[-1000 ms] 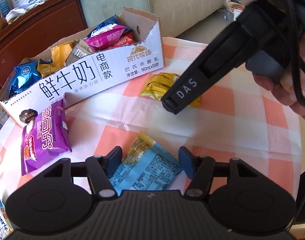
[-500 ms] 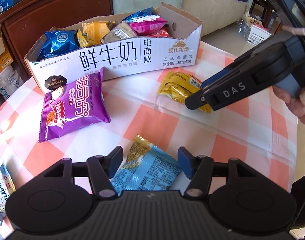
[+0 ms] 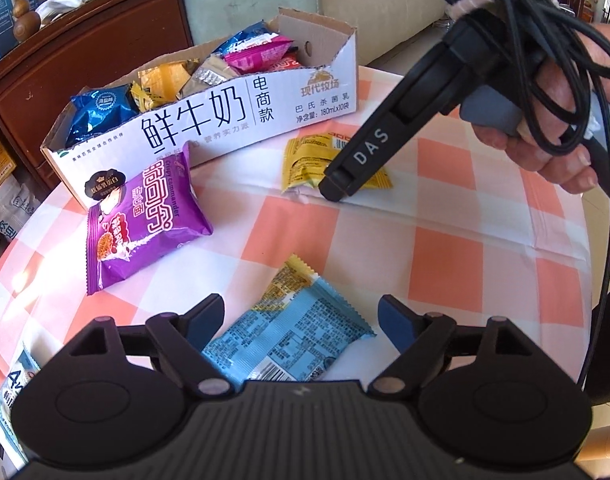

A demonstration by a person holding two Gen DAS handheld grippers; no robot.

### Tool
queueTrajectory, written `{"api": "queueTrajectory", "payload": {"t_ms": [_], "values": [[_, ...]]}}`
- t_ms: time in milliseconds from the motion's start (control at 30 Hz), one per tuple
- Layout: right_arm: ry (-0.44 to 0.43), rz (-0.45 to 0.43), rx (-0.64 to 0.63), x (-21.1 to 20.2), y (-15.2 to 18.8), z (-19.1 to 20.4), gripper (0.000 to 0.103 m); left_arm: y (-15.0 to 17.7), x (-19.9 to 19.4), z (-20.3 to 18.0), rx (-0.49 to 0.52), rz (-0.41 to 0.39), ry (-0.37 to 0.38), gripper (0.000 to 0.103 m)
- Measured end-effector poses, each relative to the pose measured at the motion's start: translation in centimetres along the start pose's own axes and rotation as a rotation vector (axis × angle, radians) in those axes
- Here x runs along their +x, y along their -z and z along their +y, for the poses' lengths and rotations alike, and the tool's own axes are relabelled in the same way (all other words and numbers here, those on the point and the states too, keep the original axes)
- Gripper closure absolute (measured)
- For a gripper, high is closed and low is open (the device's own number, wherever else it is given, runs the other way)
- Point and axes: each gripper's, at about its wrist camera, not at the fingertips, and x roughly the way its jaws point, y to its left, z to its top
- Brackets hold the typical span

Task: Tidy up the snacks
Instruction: 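Close left tool on light blue packet while right tool closes on yellow bag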

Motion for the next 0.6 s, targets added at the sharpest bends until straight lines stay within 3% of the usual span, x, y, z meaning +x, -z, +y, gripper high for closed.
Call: {"api": "queueTrajectory", "payload": {"t_ms": [67,167,233,333,500,600], "values": [[0.000,-0.005,-0.010,0.0,0.0,0.4,0.039,0.3,0.4,-0.4,0.031,0.016,-0.018,0.019],[-0.021,-0.011,-0.024,-0.3,-0.2,0.9,0.058,0.8,0.6,-0.6,0.027,0.023,-0.020,0.021],[-0.029,-0.008,-0.031,-0.3,-0.3,1.2,0.071,0.7,0.5,-0.4,0.005,0.032,0.015,0.032],[-0.036,-0.007,-0.036,-0.3,-0.3,1.5,0.081,0.5,0.4,-0.3,-0.001,0.028,0.010,0.042],[-0.048,-0.011,-0.030,-0.4,-0.4,1.4,0.087,0.3,0.1,0.4,-0.070,0.019,0.013,0.048],[-0.069,0.001,-0.033,-0.4,-0.6,1.3,0.080,0.2,-0.1,0.8,-0.107,0.018,0.005,0.050]]}}
